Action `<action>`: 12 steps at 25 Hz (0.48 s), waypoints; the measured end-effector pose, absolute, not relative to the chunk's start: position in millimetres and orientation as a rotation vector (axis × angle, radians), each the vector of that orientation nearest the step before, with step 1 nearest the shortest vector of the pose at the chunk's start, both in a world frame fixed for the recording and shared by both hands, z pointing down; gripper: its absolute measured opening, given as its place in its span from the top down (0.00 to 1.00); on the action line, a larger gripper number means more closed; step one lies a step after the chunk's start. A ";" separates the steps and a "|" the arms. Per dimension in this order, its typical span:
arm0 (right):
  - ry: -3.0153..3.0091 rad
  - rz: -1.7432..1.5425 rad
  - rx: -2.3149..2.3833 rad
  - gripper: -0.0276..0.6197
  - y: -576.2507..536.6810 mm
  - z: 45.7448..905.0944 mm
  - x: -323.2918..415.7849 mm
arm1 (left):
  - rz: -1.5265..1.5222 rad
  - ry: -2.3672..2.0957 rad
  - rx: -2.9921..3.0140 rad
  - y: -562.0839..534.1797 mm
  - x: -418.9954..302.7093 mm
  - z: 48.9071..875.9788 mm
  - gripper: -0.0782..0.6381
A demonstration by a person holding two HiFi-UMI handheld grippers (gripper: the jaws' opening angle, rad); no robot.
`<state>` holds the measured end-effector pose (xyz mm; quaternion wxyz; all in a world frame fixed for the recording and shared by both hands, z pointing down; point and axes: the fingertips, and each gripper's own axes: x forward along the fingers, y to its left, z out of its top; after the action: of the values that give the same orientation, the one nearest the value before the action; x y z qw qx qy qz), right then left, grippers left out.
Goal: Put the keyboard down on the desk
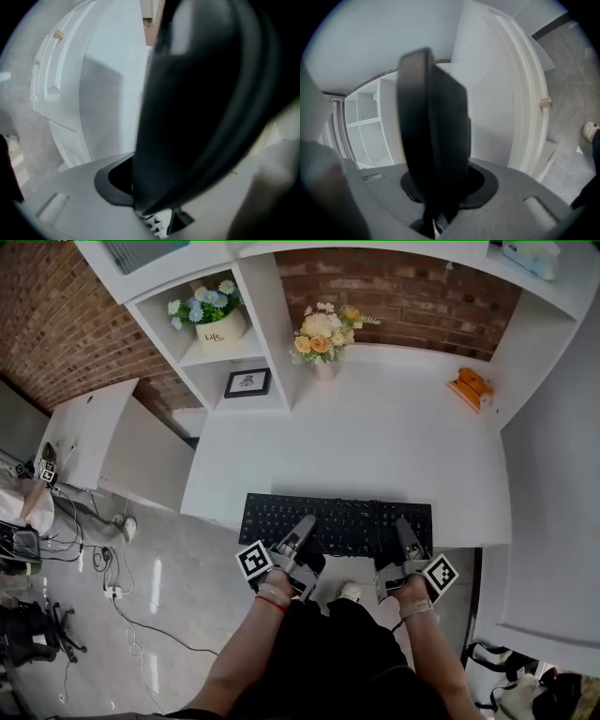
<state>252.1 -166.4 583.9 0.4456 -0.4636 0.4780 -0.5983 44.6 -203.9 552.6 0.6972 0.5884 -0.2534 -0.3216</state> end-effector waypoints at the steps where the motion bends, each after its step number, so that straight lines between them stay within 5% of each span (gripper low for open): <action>1: 1.187 -1.479 -1.151 0.84 -168.5 583.3 256.6 | -0.688 -0.564 1.336 -202.9 49.7 552.5 0.68; 12: 1.191 -1.476 -1.153 0.84 -181.8 586.1 274.6 | -0.589 -0.591 1.327 -209.5 68.0 568.6 0.79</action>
<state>274.6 -181.8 586.1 0.4447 -0.4653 0.4807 -0.5955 68.0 -209.5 568.6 0.7083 0.5977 -0.2660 -0.2653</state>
